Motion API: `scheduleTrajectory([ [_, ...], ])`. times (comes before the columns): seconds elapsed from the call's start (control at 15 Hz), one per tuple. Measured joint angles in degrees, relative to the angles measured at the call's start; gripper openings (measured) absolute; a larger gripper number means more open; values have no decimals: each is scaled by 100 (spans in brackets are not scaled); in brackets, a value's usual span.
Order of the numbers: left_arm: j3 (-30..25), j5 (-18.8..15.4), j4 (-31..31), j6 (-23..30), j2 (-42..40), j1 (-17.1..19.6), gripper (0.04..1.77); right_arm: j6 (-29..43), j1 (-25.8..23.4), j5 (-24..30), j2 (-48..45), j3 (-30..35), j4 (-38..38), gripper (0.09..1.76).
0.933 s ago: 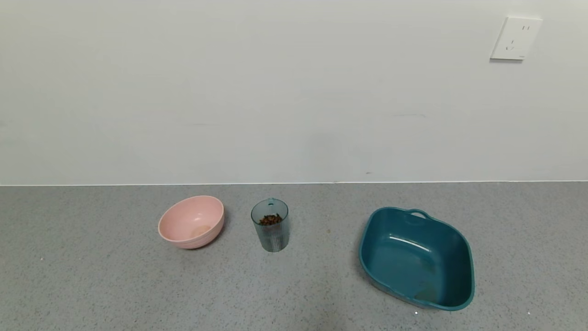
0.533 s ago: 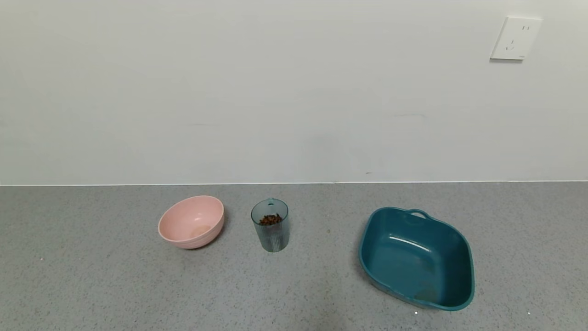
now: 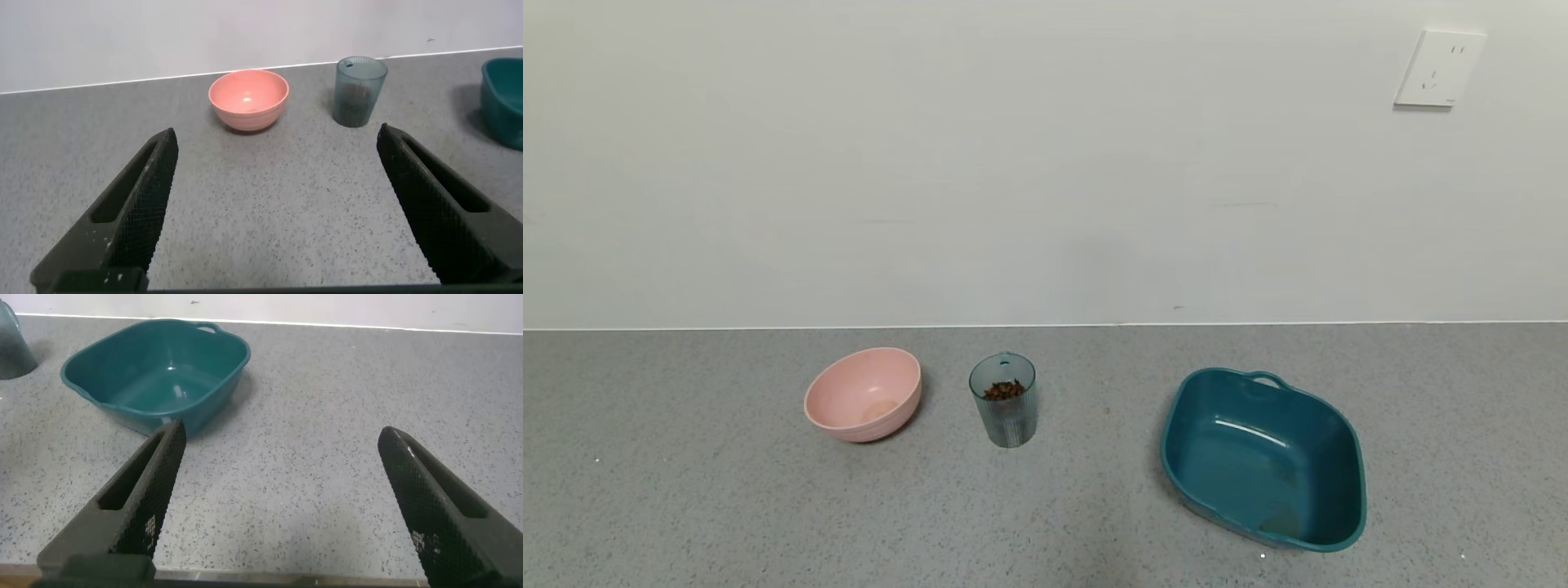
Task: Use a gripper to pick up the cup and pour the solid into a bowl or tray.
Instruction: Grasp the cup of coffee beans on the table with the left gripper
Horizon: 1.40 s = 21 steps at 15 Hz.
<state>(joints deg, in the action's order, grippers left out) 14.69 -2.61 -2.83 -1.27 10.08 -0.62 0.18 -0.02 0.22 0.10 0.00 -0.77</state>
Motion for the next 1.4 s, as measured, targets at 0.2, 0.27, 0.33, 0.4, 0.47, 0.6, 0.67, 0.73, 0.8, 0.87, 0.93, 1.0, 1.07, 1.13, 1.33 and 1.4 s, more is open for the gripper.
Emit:
scheduleTrajectory([
  [0.2, 600, -166, 20, -22, 1012, -191, 175, 0, 0, 2, 0, 0, 2, 171],
  [0.27, 798, -254, 27, -29, 1375, -257, 175, 0, -5, 2, 0, 0, 0, 171],
  [0.33, 1000, -369, 33, -40, 1773, -323, 175, 0, -5, 5, 0, 0, 2, 171],
  [0.4, 1180, -505, 41, -46, 2139, -380, 175, 0, -5, 2, 0, 0, 2, 171],
  [0.47, 1347, -638, 51, -55, 2503, -441, 175, 0, -2, 2, 0, 0, 2, 171],
  [0.6, 1635, -813, 118, -71, 3237, -638, 175, 0, 2, 5, 0, 0, 0, 171],
  [0.67, 1736, -841, 182, -84, 3578, -780, 175, 0, 0, 0, 0, 0, 2, 171],
  [0.73, 1819, -852, 296, -101, 3934, -951, 175, 0, 0, 2, 0, 0, 2, 171],
  [0.8, 1880, -841, 432, -105, 4251, -1112, 175, 0, 0, 0, 0, 0, 11, 171],
  [0.87, 1918, -830, 561, -104, 4546, -1271, 175, 0, 0, 2, 0, 0, 11, 171],
  [0.93, 1948, -828, 681, -96, 4846, -1415, 175, 0, 0, 2, 0, 0, 11, 171],
  [1.0, 1968, -816, 784, -90, 5110, -1547, 175, 0, 0, 0, 0, 0, 9, 171],
  [1.07, 1979, -775, 908, -88, 5370, -1696, 175, -2, 0, 0, 0, 0, 9, 171],
  [1.13, 1990, -689, 1031, -93, 5643, -1862, 175, -7, 0, 2, 0, 0, 13, 171],
  [1.33, 1943, -380, 1465, -96, 6404, -2247, 175, -11, 0, 2, 0, 0, 13, 171],
  [1.4, 1908, -345, 1630, -99, 6605, -2310, 175, -18, 0, 5, 0, 0, 30, 171],
])
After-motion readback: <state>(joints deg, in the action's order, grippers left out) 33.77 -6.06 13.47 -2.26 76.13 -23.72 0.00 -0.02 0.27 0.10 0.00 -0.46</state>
